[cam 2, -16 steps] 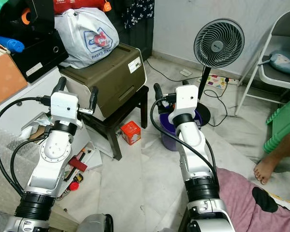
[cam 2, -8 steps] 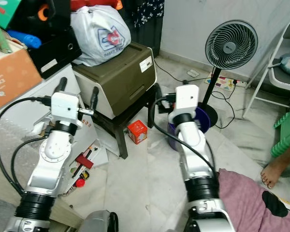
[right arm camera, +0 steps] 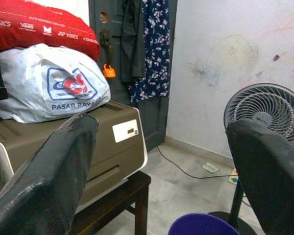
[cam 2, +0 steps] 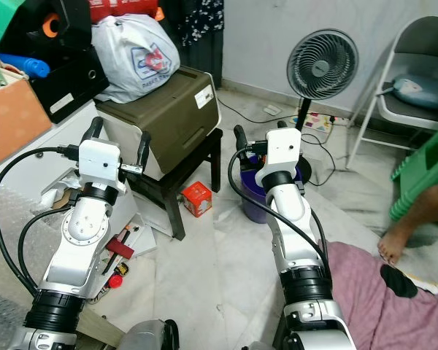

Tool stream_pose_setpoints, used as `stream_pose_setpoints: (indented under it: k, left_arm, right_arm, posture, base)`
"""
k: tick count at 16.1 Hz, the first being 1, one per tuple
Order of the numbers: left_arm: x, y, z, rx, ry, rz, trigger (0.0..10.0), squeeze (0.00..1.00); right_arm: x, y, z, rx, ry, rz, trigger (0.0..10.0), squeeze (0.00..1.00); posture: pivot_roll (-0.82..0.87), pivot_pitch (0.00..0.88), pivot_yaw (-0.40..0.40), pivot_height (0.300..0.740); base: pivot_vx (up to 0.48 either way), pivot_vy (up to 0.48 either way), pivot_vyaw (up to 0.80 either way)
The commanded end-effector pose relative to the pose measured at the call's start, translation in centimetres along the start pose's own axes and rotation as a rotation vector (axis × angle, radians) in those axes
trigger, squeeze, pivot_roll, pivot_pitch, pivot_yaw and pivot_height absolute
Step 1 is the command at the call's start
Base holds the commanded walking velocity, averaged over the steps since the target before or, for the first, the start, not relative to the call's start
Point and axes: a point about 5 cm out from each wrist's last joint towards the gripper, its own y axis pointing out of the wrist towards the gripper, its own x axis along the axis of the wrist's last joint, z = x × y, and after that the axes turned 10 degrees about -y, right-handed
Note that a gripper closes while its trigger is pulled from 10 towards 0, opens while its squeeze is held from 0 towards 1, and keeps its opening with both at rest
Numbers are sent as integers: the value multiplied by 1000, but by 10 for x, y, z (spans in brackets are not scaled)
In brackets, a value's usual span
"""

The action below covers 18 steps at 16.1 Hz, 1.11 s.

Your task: Clean up the room

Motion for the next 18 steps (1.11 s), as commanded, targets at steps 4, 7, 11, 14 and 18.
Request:
stream_pose_setpoints:
  k: [4,7,11,14,18]
  left_arm:
    - [4,2,1,-1,5,-16,10000,0]
    - [5,3,0,-11,8,-23,10000,0]
    - [3,3,1,-1,-18,-12,10000,0]
    - [4,3,1,-4,-14,-16,10000,0]
    - [5,3,1,-12,1,-22,10000,0]
  right_arm:
    - [4,2,-3,-9,-4,-16,10000,0]
    - [4,4,-3,-9,-5,-19,10000,0]
    - [5,5,-3,-6,-7,-20,10000,0]
    - [5,6,-3,-6,-8,-23,10000,0]
    - [5,5,-3,-6,-14,-23,10000,0]
  posture:
    - [29,0,2,740]
    - [29,0,1,740]
    - [32,0,-3,740]
    - [32,0,-3,740]
    - [30,0,0,740]
  base:
    - [0,0,0]
    - [0,0,0]
    - [0,0,0]
    - [0,0,0]
    - [0,0,0]
